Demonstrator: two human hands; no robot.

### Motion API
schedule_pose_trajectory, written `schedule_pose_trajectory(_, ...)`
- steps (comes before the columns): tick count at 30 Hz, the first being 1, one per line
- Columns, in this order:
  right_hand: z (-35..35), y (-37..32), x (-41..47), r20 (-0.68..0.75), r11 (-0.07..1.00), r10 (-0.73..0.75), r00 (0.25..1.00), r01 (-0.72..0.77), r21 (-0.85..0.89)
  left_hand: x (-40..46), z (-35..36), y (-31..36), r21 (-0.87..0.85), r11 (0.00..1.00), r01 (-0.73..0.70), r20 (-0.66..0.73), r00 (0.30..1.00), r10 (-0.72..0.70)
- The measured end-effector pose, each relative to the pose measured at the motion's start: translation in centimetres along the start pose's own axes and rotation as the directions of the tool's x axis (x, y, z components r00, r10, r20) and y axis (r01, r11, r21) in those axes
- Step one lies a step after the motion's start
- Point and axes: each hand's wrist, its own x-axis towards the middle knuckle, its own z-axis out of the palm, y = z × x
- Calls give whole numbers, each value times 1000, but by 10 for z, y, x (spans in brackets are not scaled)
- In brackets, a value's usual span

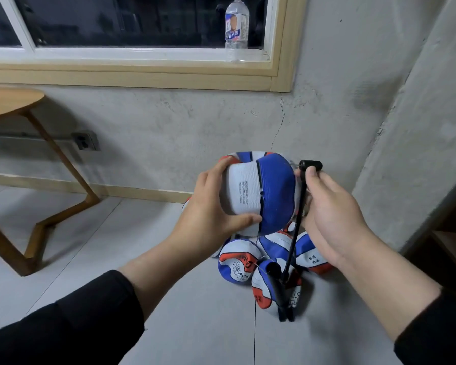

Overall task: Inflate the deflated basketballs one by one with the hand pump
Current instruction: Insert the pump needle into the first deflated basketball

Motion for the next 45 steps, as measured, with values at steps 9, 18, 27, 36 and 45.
schedule_pose_trajectory(9,10,23,-11,126,968,-15,992,46,-248,6,-8,6,-129,975,178,79,982,-169)
schedule_pose_trajectory(18,14,29,-8,85,946,-49,995,73,-315,0,1,-2,-160,959,233,6,972,-236)
schedule_pose_trajectory(27,10,21,-9,102,768,-222,970,238,-594,-4,-4,-9,-165,964,209,-44,975,-219)
schedule_pose_trajectory(36,5,20,-6,121,776,-218,968,247,-580,-5,-1,-1,-72,981,177,-63,981,-182)
schedule_pose_trajectory(45,3,21,-9,115,772,-191,975,222,-596,-9,2,1,52,982,181,-63,982,-177)
